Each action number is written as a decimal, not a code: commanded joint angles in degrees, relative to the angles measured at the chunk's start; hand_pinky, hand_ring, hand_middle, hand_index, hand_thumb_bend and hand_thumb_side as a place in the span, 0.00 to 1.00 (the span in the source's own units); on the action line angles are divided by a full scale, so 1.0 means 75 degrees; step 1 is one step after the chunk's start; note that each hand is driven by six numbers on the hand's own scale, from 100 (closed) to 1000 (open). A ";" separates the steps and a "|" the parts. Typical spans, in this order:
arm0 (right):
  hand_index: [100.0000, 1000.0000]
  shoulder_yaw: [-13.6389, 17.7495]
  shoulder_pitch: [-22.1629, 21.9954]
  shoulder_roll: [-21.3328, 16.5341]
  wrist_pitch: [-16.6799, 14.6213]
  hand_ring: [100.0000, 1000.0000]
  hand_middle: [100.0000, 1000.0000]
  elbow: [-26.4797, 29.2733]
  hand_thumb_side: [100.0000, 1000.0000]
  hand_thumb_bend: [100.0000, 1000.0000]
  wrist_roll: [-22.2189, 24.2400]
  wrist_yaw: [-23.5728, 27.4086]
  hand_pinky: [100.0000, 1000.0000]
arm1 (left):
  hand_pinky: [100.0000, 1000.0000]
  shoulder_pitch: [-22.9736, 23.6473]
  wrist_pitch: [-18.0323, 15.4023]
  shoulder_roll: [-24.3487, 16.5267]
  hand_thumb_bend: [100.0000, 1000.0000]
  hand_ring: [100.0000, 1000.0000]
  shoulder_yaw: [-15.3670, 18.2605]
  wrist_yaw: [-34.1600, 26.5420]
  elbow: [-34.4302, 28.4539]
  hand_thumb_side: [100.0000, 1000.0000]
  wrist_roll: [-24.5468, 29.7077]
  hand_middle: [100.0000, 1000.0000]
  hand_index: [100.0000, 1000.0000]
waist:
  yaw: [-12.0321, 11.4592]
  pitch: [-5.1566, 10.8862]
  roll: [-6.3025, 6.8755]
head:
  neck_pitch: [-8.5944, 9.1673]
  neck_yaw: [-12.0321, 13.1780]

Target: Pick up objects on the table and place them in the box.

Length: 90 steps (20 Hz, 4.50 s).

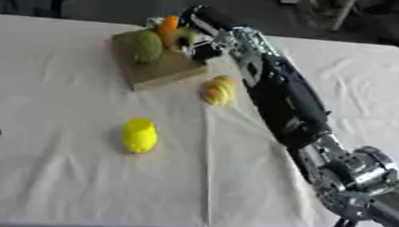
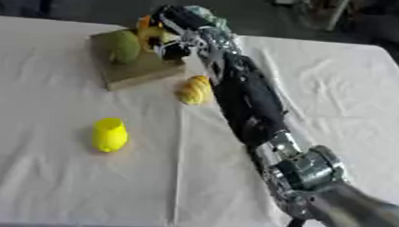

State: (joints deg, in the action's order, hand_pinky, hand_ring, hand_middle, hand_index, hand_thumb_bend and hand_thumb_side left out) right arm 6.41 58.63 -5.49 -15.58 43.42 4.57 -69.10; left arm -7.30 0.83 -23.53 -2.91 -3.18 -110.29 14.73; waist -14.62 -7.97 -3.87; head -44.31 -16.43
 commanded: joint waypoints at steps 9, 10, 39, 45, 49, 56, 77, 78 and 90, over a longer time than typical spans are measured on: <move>1.00 0.0033 -0.0088 0.0325 0.1081 0.76 0.85 -0.0067 0.49 0.00 -0.1278 -0.0845 0.73 | 0.59 -0.0089 0.0033 -0.0013 0.00 0.47 -0.0038 -0.0044 -0.0166 0.95 0.0089 0.52 0.68 | -0.0040 0.0001 -0.0098 | 0.0026 -0.0243; 0.99 -0.0017 -0.0090 0.0296 0.0989 0.76 0.85 -0.0002 0.48 0.00 -0.1279 -0.0788 0.73 | 0.59 -0.0072 0.0037 -0.0015 0.00 0.47 -0.0034 -0.0039 -0.0161 0.95 0.0088 0.52 0.68 | -0.0013 0.0015 -0.0108 | 0.0026 -0.0242; 1.00 -0.1406 -0.0912 -0.1345 -0.1601 0.96 0.98 0.0685 0.23 0.00 0.3405 0.0221 0.91 | 0.59 0.0321 0.0042 -0.0050 0.00 0.47 0.0175 0.0092 -0.0082 0.96 -0.0142 0.52 0.68 | 0.0910 0.0173 -0.0051 | 0.0026 0.0227; 0.79 -0.1234 -0.0922 -0.1033 -0.1461 0.88 0.84 0.0449 0.15 0.00 0.2451 -0.0493 0.87 | 0.59 0.0320 0.0049 -0.0044 0.00 0.47 0.0166 0.0092 -0.0073 0.97 -0.0135 0.52 0.68 | 0.0891 0.0168 -0.0046 | 0.0026 0.0191; 0.38 -0.1240 -0.0950 -0.0912 -0.1474 0.79 0.65 0.0404 0.15 0.00 0.1573 -0.0894 0.81 | 0.59 0.0317 0.0052 -0.0037 0.00 0.47 0.0160 0.0086 -0.0069 0.97 -0.0124 0.52 0.68 | 0.0866 0.0176 -0.0052 | 0.0026 0.0180; 0.28 -0.0908 -0.0771 -0.0855 -0.1253 0.69 0.54 0.0965 0.05 0.00 0.0062 -0.0829 0.74 | 0.59 0.0311 0.0066 -0.0023 0.00 0.47 0.0149 0.0069 -0.0065 0.97 -0.0121 0.52 0.68 | 0.0825 0.0207 -0.0064 | 0.0026 0.0187; 0.82 0.0100 -0.0197 0.0260 0.0934 0.71 0.68 -0.0383 0.04 0.00 -0.1612 -0.1865 0.72 | 0.59 -0.0027 0.0090 -0.0015 0.00 0.47 -0.0071 -0.0030 -0.0115 0.97 0.0119 0.52 0.68 | 0.0008 0.0058 -0.0156 | 0.0026 -0.0374; 0.86 0.0077 -0.0200 0.0264 0.0971 0.72 0.70 -0.0371 0.05 0.00 -0.1663 -0.1925 0.73 | 0.59 -0.0022 0.0093 -0.0016 0.00 0.47 -0.0071 -0.0029 -0.0113 0.97 0.0118 0.52 0.68 | 0.0008 0.0064 -0.0161 | 0.0026 -0.0376; 0.99 0.0034 -0.0283 0.0207 0.1896 0.84 0.87 -0.0489 0.43 0.00 -0.1400 -0.2892 0.81 | 0.59 0.0003 0.0104 0.0011 0.00 0.47 -0.0065 -0.0039 -0.0115 0.97 0.0116 0.52 0.68 | 0.0007 0.0115 -0.0180 | 0.0026 -0.0366</move>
State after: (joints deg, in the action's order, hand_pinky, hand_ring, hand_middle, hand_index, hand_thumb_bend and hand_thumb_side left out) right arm 6.50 55.49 -3.02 -2.19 39.45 -6.30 -89.80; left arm -6.99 1.57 -23.12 -3.72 -3.38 -110.18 15.58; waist -14.55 -7.97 -4.74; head -44.31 -19.07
